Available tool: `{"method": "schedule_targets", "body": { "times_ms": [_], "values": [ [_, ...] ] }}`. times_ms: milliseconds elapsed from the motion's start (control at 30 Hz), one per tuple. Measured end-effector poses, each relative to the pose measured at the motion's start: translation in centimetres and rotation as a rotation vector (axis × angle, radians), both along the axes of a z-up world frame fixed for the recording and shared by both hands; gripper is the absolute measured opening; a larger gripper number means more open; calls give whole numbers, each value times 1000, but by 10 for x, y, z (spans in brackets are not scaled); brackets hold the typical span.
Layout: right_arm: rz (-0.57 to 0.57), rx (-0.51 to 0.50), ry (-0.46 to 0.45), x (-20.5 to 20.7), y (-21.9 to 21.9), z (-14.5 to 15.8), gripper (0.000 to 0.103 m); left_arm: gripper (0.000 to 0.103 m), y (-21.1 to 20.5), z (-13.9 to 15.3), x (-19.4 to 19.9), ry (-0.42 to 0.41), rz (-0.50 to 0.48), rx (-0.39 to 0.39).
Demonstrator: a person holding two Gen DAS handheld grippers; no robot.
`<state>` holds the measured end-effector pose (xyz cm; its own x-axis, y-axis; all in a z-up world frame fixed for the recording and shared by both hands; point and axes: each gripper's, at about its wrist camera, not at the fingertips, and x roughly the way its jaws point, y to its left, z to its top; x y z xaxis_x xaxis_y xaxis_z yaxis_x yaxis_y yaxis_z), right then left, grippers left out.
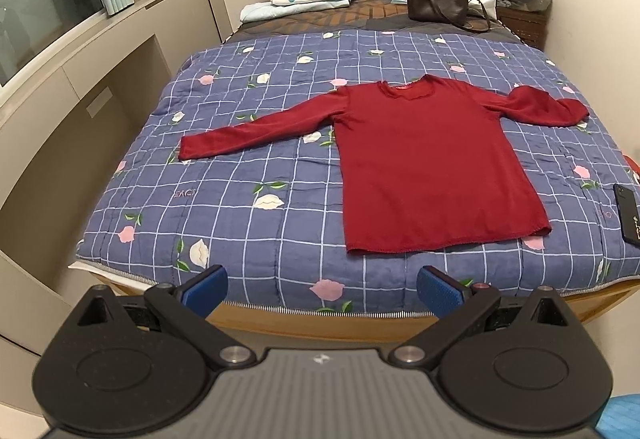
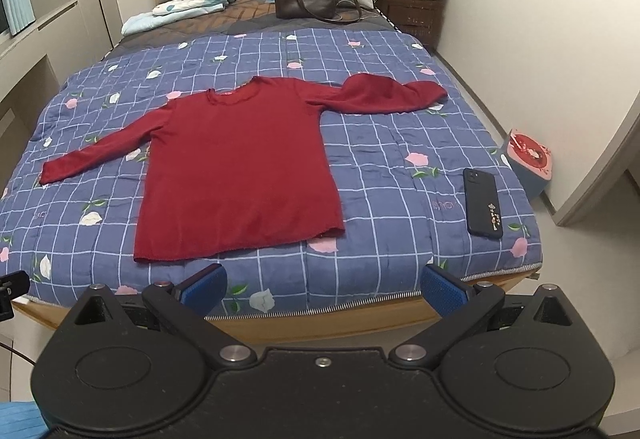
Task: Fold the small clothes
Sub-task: 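Move the right tool toward the sweater sleeve cuff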
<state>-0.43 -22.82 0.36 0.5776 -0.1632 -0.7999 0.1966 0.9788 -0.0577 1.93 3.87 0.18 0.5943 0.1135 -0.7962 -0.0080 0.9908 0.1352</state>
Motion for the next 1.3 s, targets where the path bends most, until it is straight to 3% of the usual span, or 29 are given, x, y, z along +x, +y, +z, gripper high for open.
{"method": "schedule_targets", "body": {
  "times_ms": [300,633,967,1300],
  "values": [
    [-9,7,1,13,1,2,103,103,-1,2,19,20,-9,6],
    [-36,63,-7,52,-17,-9,103,103,-25,1,66,72,-40,-5],
    [30,125,-83,128,-55,-21,103,103,-67,-7,144,112,-32,34],
    [64,178,10,231,-126,-50,103,103,-126,-5,233,167,37,38]
  ]
}}
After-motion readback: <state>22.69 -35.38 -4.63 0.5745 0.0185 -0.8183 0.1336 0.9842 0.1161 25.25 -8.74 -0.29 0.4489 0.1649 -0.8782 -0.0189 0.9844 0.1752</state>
